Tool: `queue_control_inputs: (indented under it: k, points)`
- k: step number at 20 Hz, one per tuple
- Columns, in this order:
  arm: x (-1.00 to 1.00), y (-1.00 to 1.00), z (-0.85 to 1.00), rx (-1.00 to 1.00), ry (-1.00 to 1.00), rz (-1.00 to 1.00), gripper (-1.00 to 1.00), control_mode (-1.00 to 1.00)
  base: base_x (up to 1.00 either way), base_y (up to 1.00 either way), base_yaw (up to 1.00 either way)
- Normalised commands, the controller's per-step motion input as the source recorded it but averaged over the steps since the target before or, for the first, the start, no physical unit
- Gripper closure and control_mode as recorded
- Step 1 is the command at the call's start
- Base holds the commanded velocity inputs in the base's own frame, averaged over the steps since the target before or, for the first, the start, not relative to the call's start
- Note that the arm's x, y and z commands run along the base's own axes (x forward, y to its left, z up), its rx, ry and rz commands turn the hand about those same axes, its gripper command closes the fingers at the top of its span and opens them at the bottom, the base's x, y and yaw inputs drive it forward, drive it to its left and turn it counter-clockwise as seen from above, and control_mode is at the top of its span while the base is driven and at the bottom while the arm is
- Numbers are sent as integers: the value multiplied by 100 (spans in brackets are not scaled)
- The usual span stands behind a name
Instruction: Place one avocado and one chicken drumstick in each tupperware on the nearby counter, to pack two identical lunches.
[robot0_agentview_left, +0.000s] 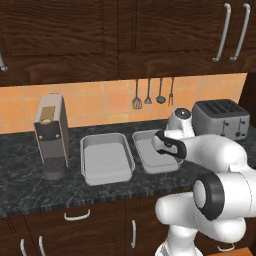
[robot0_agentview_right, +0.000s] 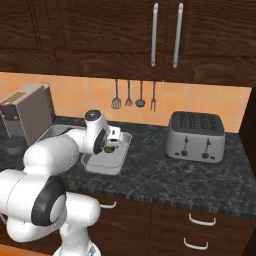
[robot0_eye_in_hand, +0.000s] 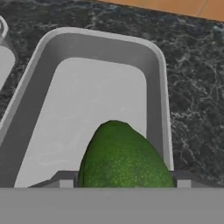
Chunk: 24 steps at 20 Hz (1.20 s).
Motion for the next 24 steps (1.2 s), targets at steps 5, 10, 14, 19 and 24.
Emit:
queue_control_inputs:
  k: [5, 10, 14, 19, 24]
  points:
    - [2, 0, -27, 1, 7, 0, 100, -100, 0, 0, 0]
    - [35, 1, -48, 1, 8, 0, 100, -100, 0, 0, 0]
    - [67, 9, -46, 0, 6, 0, 100, -100, 0, 0, 0]
    - [52, 1, -32, 0, 3, 0, 100, -100, 0, 0, 0]
    - [9, 0, -41, 0, 0, 0, 100, -100, 0, 0, 0]
